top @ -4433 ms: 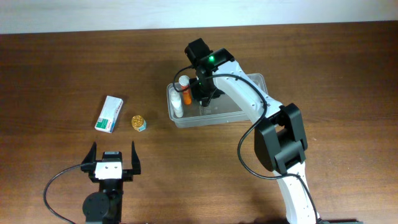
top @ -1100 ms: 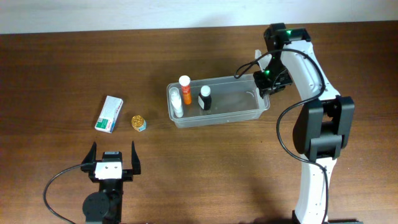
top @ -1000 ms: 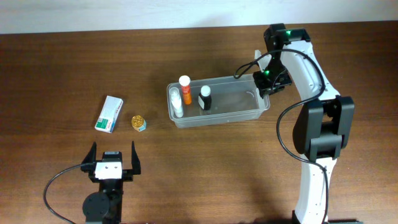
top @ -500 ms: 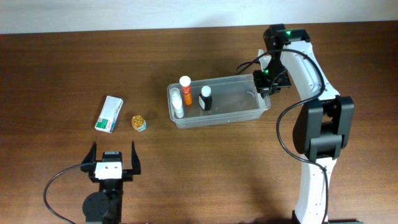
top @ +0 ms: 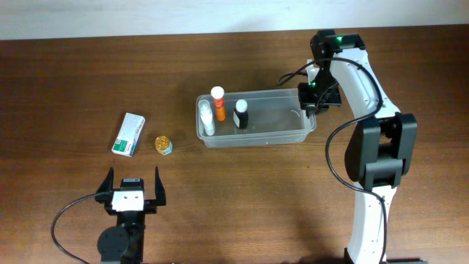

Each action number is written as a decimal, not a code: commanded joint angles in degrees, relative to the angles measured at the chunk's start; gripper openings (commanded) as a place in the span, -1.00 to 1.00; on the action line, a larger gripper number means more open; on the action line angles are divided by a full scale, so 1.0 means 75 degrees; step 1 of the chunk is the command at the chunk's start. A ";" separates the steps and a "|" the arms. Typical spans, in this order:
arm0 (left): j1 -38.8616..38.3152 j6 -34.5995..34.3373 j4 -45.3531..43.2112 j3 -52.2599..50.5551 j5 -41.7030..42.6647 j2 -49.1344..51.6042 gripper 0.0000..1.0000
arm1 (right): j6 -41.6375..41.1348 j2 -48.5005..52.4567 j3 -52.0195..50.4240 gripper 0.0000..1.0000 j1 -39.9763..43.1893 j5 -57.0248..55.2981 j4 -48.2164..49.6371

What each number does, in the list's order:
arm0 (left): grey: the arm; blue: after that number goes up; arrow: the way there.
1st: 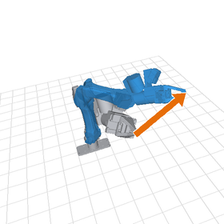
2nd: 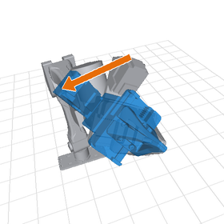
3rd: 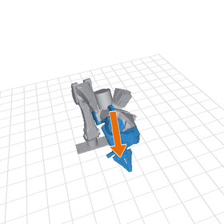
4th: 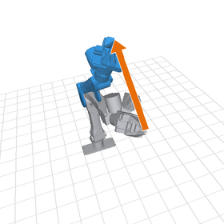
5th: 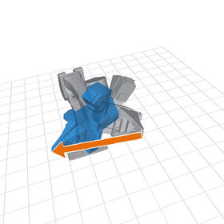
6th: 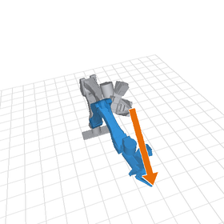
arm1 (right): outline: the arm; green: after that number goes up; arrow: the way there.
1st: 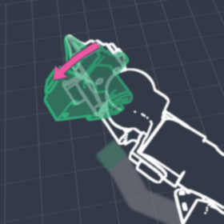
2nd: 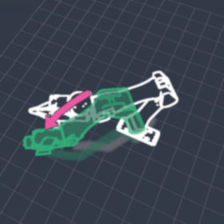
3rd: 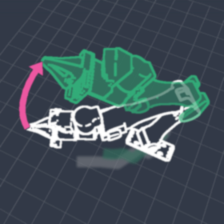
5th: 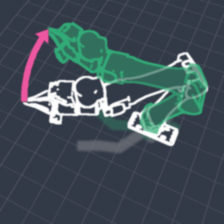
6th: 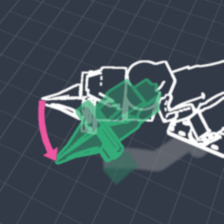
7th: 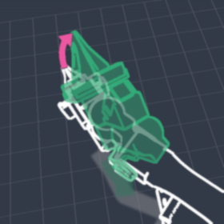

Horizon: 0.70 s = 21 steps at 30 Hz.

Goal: Pack container

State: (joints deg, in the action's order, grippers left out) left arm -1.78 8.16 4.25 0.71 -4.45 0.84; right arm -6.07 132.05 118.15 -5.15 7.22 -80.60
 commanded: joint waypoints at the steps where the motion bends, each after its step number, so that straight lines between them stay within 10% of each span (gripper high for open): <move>1: 0.0047 0.0128 0.0015 -0.0026 0.0085 -0.0064 0.99 | -0.0650 -0.0055 -0.0070 -0.92 -0.0085 0.0187 0.0102; 21: 0.0047 0.0128 0.0015 -0.0026 0.0085 -0.0064 0.99 | -0.0187 -0.0055 -0.0070 -0.91 -0.0052 -0.0283 0.0271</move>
State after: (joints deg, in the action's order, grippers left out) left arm -1.78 8.16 4.27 0.71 -4.45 0.84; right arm -7.88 132.05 118.15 -5.37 7.18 -79.07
